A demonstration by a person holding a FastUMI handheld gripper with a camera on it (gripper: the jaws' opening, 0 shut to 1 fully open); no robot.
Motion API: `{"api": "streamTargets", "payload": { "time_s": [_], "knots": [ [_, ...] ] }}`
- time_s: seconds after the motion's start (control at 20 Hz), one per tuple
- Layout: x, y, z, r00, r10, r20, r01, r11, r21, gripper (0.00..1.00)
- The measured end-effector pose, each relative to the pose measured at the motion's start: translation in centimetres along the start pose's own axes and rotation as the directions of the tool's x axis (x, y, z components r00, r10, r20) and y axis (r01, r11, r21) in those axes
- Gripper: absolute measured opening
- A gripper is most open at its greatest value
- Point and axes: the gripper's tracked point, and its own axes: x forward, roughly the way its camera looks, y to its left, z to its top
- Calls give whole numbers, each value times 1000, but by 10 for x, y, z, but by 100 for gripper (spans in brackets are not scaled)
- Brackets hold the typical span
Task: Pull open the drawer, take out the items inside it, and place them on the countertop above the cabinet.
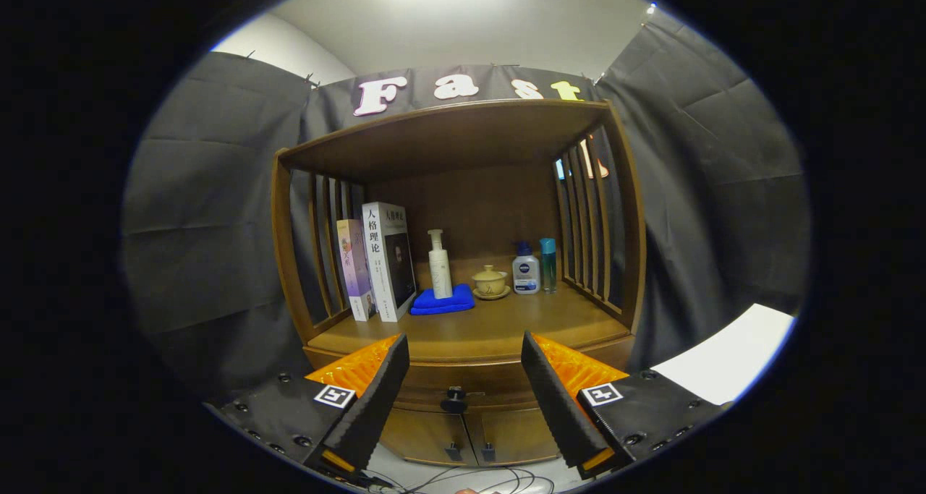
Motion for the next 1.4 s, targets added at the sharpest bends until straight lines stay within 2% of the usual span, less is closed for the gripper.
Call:
{"api": "streamTargets", "payload": {
  "time_s": [0.25,0.6,0.8,1.05,1.25,1.3,1.4],
  "knots": [
    [28,4,-29,999,2,-46,-3,1000,-19,97],
    [80,-9,-79,991,-23,-130,29,999,44,98],
    [106,-1,-115,984,-22,-175,25,1000,15,98],
    [124,5,-164,971,-25,-237,30,999,19,98],
    [127,8,-185,965,-27,-262,31,999,12,98],
    [126,7,-187,964,-29,-265,33,999,9,97],
    [127,6,-191,964,-37,-264,38,999,1,85]
  ]
}}
